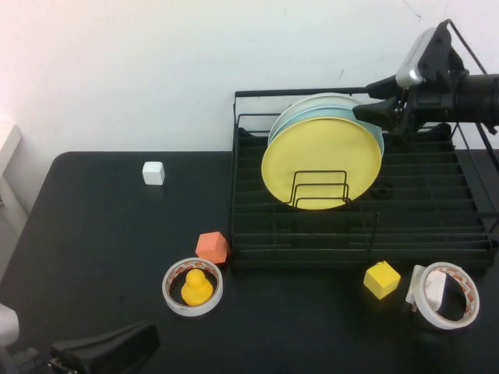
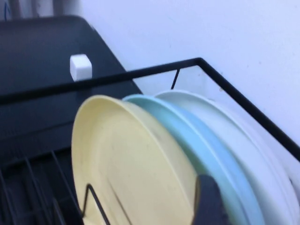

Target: Place plate on rack

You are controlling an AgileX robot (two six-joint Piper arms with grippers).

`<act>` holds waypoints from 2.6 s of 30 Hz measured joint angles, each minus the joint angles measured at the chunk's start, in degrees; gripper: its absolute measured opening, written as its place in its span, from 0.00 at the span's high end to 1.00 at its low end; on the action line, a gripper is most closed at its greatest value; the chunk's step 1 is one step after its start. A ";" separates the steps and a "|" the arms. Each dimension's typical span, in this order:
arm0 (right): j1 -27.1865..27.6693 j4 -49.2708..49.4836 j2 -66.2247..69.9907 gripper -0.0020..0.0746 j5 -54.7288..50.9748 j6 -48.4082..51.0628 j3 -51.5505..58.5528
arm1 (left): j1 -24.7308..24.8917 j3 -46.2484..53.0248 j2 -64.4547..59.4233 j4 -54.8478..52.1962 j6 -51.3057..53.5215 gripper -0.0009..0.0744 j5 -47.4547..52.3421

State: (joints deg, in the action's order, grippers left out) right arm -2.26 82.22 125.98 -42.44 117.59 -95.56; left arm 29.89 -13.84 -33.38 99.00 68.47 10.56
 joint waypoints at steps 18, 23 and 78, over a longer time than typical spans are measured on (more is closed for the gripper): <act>0.10 -21.86 -26.39 0.88 -18.21 -25.14 0.00 | 0.00 0.08 18.26 -6.41 -0.84 0.99 -5.50; 0.10 -23.21 -35.72 0.96 -26.55 -28.67 2.71 | 0.00 0.12 23.64 -6.48 -0.72 0.99 -12.91; 0.10 -52.04 -111.42 0.97 1.52 -47.91 53.47 | 0.00 2.40 24.60 1.14 9.48 0.99 -21.49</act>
State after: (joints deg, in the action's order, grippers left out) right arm -2.16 30.18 14.56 -40.93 69.68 -42.08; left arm 29.89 -11.44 -8.78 100.14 77.94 -10.93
